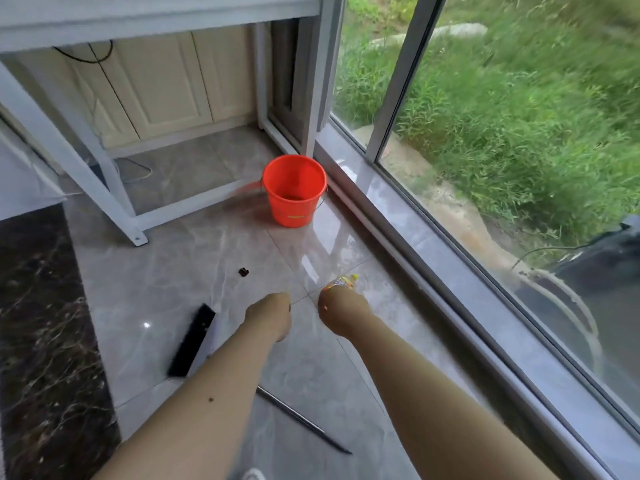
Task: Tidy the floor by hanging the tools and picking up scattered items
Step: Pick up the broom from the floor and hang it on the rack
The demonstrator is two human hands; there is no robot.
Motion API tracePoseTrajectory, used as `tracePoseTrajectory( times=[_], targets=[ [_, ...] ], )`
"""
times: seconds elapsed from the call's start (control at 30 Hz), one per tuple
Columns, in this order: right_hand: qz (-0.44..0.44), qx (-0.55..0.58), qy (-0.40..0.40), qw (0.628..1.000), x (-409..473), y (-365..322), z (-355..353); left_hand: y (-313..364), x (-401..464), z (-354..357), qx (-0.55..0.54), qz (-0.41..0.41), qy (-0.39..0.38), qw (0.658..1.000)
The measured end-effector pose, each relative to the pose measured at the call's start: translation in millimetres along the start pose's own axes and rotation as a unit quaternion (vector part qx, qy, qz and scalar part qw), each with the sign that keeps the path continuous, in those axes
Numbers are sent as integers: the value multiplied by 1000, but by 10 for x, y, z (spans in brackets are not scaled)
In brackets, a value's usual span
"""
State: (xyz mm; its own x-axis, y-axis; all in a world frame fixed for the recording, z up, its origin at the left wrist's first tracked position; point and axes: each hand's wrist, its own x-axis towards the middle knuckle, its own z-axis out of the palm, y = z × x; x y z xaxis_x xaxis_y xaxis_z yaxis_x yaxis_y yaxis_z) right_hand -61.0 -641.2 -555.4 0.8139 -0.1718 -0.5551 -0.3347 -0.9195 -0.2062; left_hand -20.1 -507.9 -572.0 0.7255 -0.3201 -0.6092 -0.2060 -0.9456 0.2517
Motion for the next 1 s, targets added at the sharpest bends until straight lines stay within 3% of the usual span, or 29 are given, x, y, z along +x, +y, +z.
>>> tracePoseTrajectory(
  times=[0.33, 1.0],
  targets=[
    [52, 42, -114, 991, 488, 632, 1447, -248, 731, 1179, 46, 0, -45, 998],
    [122, 86, -167, 975, 1624, 1243, 4987, -1264, 2297, 4586, 93, 51, -109, 988]
  ],
)
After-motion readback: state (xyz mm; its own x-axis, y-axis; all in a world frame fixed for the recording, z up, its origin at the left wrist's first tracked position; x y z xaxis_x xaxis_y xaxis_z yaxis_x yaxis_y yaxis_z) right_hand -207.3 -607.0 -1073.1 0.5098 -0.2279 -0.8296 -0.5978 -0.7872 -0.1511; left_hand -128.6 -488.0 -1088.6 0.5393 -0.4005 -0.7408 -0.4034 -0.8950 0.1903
